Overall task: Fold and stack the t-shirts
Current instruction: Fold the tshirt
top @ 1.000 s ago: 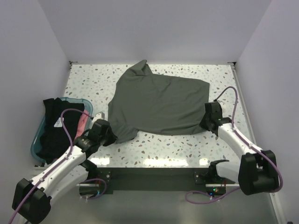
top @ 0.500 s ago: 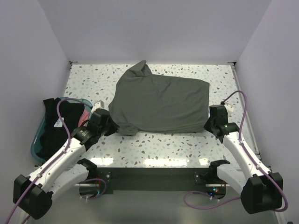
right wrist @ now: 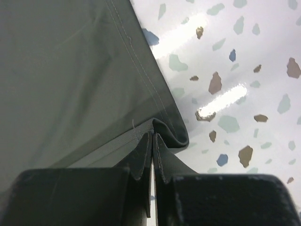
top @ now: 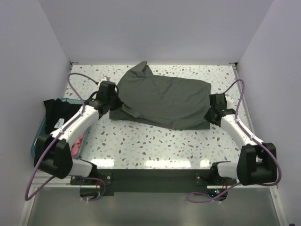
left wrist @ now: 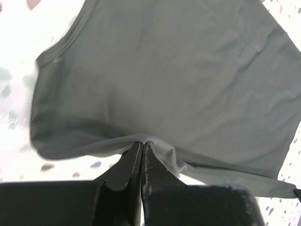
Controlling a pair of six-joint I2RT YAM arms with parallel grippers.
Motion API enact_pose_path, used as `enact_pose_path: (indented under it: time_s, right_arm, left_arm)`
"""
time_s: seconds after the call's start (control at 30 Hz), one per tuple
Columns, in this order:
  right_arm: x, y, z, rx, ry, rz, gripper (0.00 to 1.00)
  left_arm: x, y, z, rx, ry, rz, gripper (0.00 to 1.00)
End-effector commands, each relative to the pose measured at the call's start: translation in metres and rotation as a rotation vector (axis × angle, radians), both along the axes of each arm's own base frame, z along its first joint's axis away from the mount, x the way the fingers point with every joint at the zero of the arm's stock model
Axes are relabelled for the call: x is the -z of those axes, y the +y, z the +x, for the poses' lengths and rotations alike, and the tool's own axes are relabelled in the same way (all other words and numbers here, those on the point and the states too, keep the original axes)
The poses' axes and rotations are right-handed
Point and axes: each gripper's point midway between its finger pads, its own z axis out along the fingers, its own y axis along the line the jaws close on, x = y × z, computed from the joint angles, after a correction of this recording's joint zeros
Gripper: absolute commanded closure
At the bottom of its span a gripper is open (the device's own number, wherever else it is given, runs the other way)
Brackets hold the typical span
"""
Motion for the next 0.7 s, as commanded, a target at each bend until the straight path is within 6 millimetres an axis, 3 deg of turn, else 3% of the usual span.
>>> enact_pose_path:
  time_s: [0.0,0.03,0.07,0.13,0.27,0.33,0.53,0.57,0.67]
  right_arm:
    - [-0.013,-0.003,0.037,0.031,-0.084,0.03,1.0]
    - [-0.014,-0.004,0.043,0.033,-0.091,0.035,1.0]
    - [-0.013,-0.003,0.046,0.032,-0.092,0.045,1.0]
    - [-0.005,-0.006,0.05,0.04,-0.072,0.052,1.0]
    - [-0.001,-0.009,0.06,0.047,-0.074,0.068,1.0]
    - [0.004,-0.01,0.061,0.051,-0.066,0.072,1.0]
    - [0.012,-0.011,0.063,0.048,-0.057,0.101,1.0]
    - [0.014,-0.02,0.062,0.072,-0.053,0.102,1.0]
    - [0.015,-0.023,0.064,0.077,-0.056,0.107,1.0]
  left_arm:
    - [-0.024,-0.013,0.042,0.047,-0.097,-0.016,1.0]
    - [-0.032,-0.017,0.052,0.055,-0.121,-0.024,1.0]
    - [-0.02,-0.019,0.058,0.059,-0.093,-0.017,1.0]
    - [-0.023,-0.024,0.071,0.07,-0.099,-0.014,1.0]
    - [-0.002,-0.031,0.092,0.084,-0.06,-0.01,1.0]
    - [-0.005,-0.035,0.101,0.098,-0.074,-0.015,1.0]
    - [0.006,-0.037,0.122,0.113,-0.062,-0.013,1.0]
    - [0.006,-0.037,0.124,0.116,-0.065,-0.015,1.0]
    - [0.006,-0.037,0.132,0.12,-0.067,-0.014,1.0]
